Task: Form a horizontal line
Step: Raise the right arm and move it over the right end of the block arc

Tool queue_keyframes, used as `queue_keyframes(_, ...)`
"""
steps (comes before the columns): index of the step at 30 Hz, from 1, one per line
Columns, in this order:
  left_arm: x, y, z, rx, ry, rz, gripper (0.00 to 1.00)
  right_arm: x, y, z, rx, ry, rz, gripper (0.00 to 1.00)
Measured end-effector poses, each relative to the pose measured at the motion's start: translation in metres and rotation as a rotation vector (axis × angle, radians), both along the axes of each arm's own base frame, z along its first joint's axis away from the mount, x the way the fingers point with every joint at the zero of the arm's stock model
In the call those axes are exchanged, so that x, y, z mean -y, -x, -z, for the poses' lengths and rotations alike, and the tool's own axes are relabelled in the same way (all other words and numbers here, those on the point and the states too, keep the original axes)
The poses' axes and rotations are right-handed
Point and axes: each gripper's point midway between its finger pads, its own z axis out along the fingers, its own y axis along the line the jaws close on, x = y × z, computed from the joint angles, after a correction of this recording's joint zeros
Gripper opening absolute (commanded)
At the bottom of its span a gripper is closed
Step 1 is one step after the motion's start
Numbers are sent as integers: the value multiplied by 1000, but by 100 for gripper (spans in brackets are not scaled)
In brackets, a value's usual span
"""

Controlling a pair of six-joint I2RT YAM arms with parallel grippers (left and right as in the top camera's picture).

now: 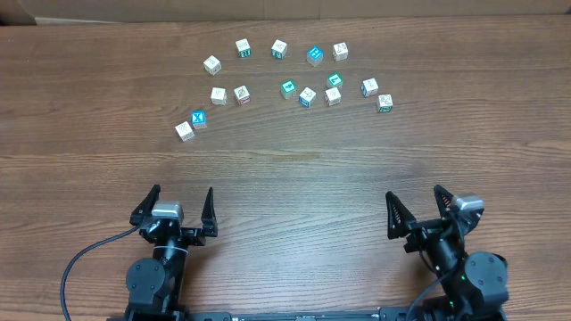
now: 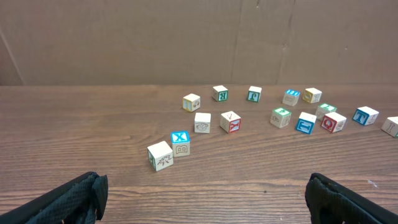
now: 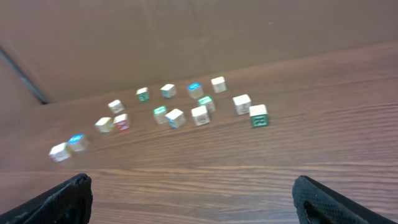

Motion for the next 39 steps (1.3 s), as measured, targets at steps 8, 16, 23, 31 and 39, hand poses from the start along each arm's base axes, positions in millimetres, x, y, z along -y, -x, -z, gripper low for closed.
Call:
queue_keyframes(8, 0, 0, 0, 0, 0, 0, 100, -6, 12, -58, 59, -37, -43, 100)
queue_keyframes(16, 0, 0, 0, 0, 0, 0, 99, -7, 10, -112, 60, -58, -47, 100)
queue_keyframes(23, 0, 0, 0, 0, 0, 0, 100, -16, -17, -154, -80, -61, -63, 100)
queue_keyframes(31, 0, 0, 0, 0, 0, 0, 100, -25, -61, -236, -181, -9, -83, 100)
queue_keyframes(39, 0, 0, 0, -1, 0, 0, 100, -38, -134, -316, -169, 6, -91, 100)
